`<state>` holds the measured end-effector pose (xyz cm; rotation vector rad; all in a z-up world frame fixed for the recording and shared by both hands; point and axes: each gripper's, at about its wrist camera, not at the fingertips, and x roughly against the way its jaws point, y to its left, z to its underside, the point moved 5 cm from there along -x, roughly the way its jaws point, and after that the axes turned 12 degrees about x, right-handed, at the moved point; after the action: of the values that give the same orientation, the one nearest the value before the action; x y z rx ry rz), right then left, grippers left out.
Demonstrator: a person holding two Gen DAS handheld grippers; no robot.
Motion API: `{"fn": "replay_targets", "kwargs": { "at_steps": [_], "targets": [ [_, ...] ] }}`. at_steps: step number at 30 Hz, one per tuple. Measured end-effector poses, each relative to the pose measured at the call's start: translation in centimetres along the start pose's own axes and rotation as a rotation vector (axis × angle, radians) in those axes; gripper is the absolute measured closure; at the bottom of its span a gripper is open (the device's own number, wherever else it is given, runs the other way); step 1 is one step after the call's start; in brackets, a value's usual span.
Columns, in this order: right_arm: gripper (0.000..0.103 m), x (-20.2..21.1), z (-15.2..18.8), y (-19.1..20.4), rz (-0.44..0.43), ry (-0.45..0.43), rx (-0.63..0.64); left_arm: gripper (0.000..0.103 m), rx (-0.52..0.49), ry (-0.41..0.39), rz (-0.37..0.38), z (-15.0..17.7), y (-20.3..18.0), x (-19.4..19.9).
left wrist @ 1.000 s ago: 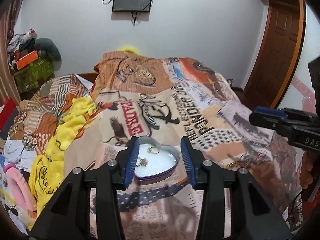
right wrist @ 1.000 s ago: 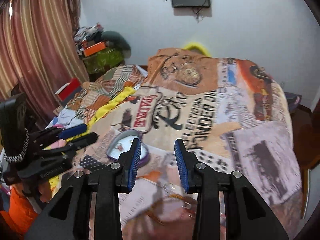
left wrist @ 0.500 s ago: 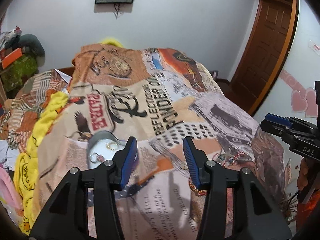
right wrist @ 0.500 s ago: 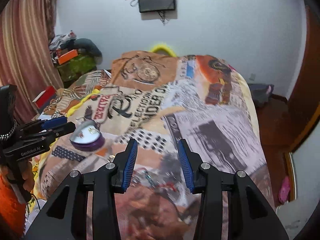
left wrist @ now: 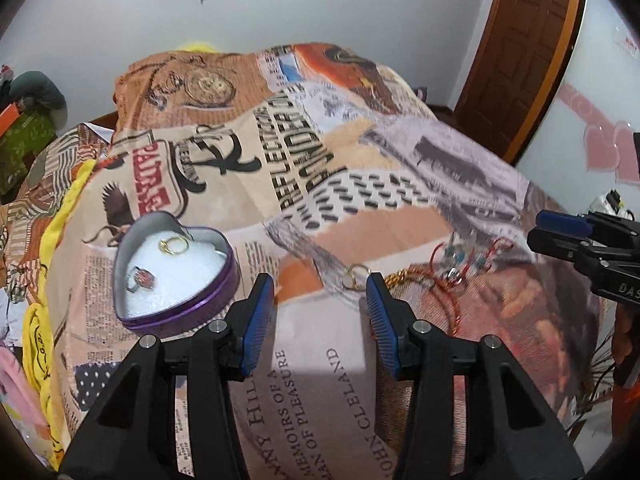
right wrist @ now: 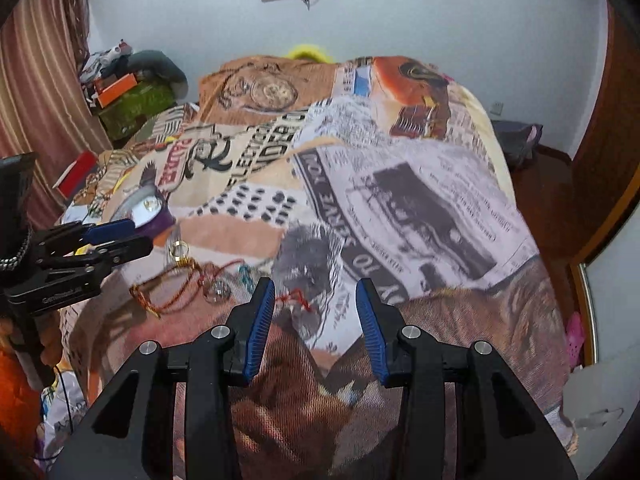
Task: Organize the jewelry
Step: 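Withdraw both open tools from the tin back toward the remaining jewelry, then grasp a second gold ring with the left tool while the right tool grasps the red-gold bracelet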
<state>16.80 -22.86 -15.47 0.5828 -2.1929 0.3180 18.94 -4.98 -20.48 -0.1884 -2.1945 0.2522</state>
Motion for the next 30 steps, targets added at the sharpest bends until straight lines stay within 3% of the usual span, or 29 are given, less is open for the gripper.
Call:
{"fn": "replay_targets", "kwargs": {
  "at_steps": [14,28,30],
  "targets": [
    [0.064,-2.5,0.4,2.1,-0.068,0.056,0.053,0.056,-0.072,0.017,0.026,0.4,-1.4,-2.3],
    [0.064,-4.0,0.2,2.9,-0.068,0.043,0.085,0.078,-0.075,0.01,0.077,0.7,-2.1,-2.5],
    [0.064,-4.0,0.2,2.9,-0.073,0.043,0.081,0.084,-0.068,0.007,0.079,0.7,-2.0,-2.5]
  ]
}}
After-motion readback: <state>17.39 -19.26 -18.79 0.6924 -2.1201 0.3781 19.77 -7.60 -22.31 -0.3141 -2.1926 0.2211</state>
